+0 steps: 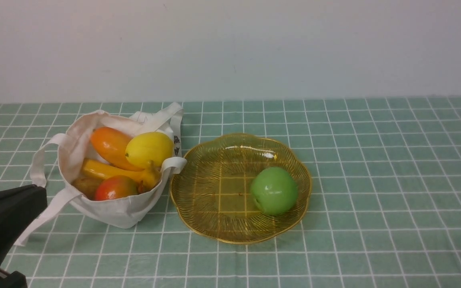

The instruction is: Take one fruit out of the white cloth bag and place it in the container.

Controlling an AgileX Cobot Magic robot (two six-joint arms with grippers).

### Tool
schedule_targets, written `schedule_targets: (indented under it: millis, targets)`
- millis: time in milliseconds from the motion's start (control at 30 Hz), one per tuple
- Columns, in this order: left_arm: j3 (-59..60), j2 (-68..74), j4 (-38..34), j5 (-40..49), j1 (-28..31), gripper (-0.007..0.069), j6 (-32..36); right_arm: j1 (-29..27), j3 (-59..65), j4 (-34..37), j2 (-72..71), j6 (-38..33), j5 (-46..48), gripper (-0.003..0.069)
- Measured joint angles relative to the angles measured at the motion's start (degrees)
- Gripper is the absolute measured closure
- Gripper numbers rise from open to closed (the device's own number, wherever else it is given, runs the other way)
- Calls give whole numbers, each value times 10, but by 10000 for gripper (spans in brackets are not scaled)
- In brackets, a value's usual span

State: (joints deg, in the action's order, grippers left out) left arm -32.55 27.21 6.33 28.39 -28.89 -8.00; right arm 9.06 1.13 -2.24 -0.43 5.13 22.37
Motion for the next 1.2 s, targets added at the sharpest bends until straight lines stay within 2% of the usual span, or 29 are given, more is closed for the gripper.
schedule_targets:
  millis: [133,267,467,767,967,1200]
  targets:
    - [12,-3,0,-6,0,632,0,0,0,0,0,0,0,674]
    - [75,-34,-1,-50,17,632,0,0,0,0,0,0,0,674]
    - [203,-158,-18,-91,117,632,0,0,0,0,0,0,0,674]
    - [330,-272,-30,-91,246,632,0,0,0,0,0,0,0,674]
    - [341,-278,-30,-89,282,632,0,0,0,0,0,0,0,674]
    - [341,-278,-30,-78,286,632,0,0,0,0,0,0,0,674]
